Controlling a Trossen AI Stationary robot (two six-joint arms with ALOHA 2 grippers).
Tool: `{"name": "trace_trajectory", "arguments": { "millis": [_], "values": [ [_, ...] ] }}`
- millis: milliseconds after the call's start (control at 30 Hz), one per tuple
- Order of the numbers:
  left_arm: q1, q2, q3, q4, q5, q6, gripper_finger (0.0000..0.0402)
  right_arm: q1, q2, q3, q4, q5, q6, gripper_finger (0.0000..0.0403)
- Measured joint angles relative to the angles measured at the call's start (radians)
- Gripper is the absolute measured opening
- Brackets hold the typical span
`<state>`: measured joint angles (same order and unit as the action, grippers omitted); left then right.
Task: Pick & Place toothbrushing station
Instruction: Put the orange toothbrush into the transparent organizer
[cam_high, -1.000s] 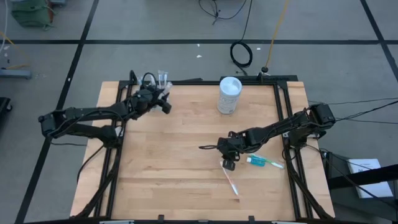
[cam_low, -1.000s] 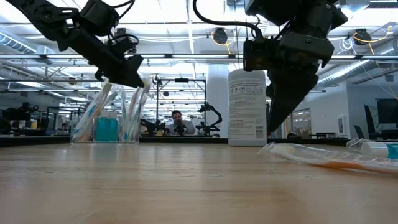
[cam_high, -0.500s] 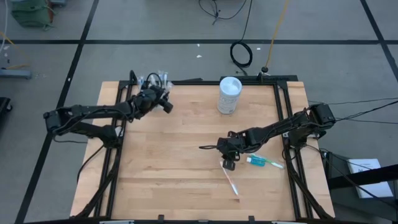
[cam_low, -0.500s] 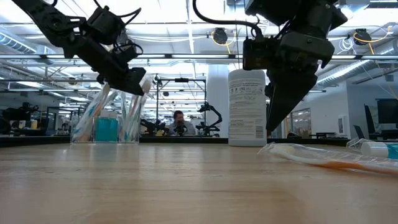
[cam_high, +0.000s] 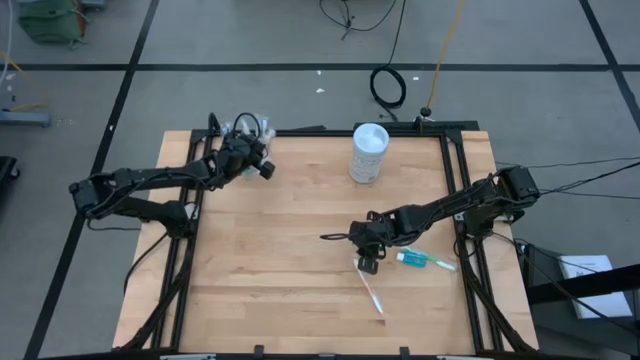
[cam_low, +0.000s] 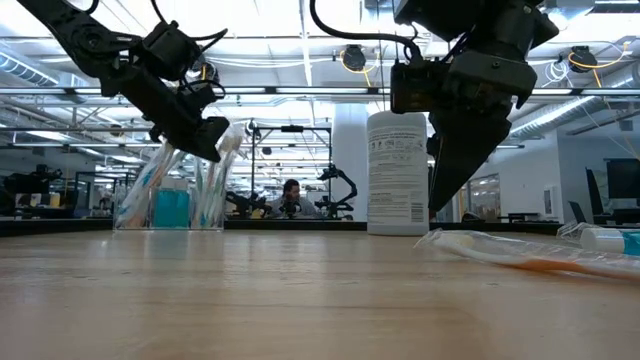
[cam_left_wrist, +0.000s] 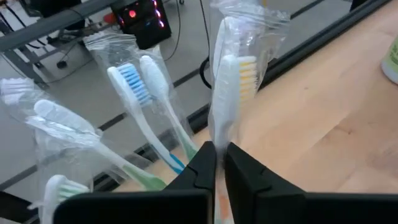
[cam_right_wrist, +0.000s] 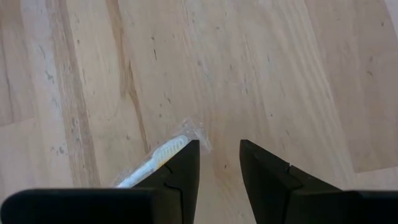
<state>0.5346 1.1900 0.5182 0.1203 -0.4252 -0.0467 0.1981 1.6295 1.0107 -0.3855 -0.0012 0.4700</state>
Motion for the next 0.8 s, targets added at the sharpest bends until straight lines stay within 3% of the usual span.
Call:
{"name": "trace_trajectory", "arguments": {
  "millis": [100,233,567,800],
  "values": [
    [0.0,0.0,0.0,-0.025,-0.001,-0.032,0.0007,0.004,0.0,-0.013,-0.004,-0.009,0.034,0.0105],
    [0.0,0.0,0.0,-0.028,0.03,-0.018,0.0025,0.02,0.001,-0.042,-0.009,-0.053,0.096,0.0105],
    [-0.001,-0.045,-0.004,-0.038,0.024,0.006,0.0115,0.054,0.001,-0.057,-0.009,-0.082,0.24,0.0105],
    [-0.008,-0.171,-0.004,-0.008,0.023,0.05,0.0167,0.083,0.001,-0.057,0.027,-0.103,0.364,0.0105]
  ]
}}
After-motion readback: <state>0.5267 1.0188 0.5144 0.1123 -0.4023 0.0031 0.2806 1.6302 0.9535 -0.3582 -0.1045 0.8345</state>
